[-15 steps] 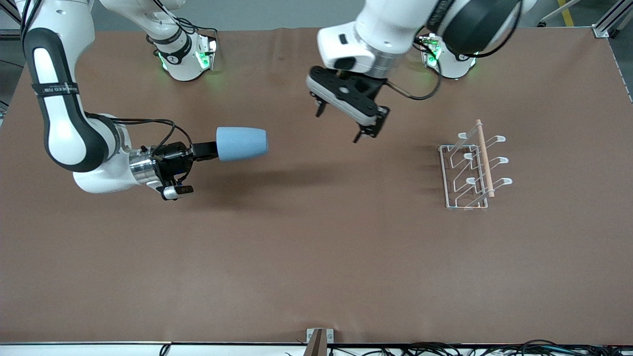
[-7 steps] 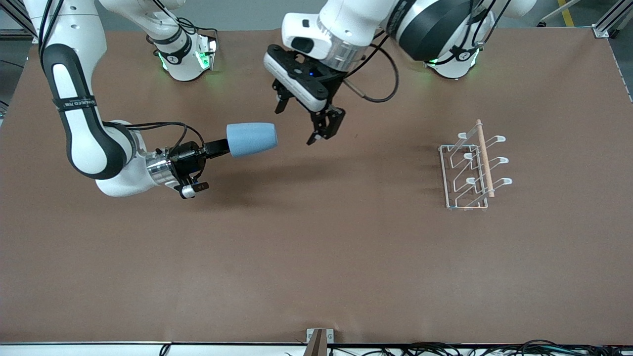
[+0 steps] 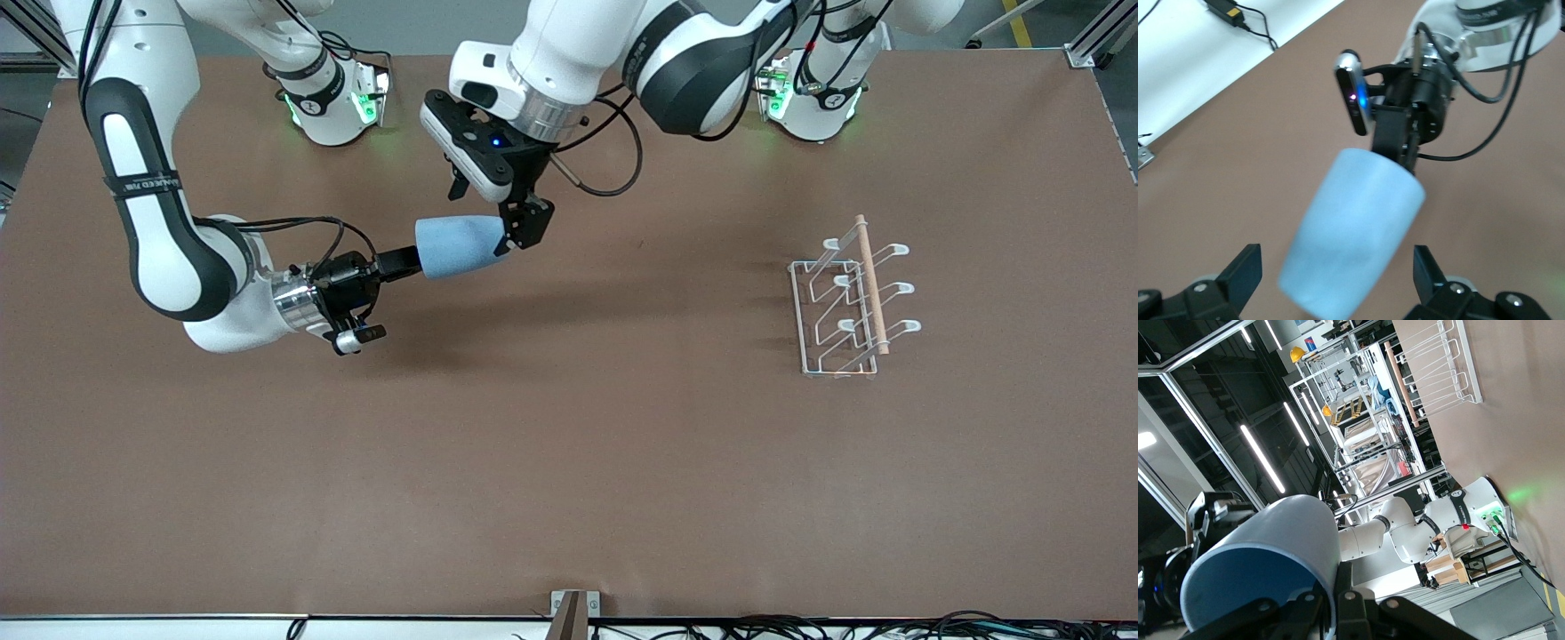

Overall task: Hang cup on cup holder
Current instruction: 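Close the left gripper on the cup's open rim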

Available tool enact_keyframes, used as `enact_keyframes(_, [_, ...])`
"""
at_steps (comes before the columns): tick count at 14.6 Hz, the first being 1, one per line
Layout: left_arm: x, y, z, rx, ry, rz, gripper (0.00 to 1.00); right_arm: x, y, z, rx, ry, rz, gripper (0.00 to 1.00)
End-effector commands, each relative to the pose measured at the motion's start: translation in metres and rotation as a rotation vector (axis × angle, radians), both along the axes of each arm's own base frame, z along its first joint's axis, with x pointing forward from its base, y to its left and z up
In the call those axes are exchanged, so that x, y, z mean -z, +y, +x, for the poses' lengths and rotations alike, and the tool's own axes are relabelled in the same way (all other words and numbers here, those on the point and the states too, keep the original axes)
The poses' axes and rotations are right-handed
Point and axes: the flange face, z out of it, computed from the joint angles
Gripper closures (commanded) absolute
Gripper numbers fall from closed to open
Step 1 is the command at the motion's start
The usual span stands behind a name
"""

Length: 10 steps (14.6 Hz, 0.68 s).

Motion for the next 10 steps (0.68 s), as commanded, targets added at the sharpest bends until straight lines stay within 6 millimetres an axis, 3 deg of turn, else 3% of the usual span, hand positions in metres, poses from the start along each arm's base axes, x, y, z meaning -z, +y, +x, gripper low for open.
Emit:
enact_keyframes(1, [0.009,-0.012,0.003,0.056,-0.051,-0.005,0.0,-0.006,0.003,-0.003,0.014,0.003,0.024,0.98])
enact_keyframes(10, [0.061,-0.027,0.014,0.189,-0.119,0.036,0.03,-0.006,0.002,-0.003,0.015,0.004,0.025,0.97])
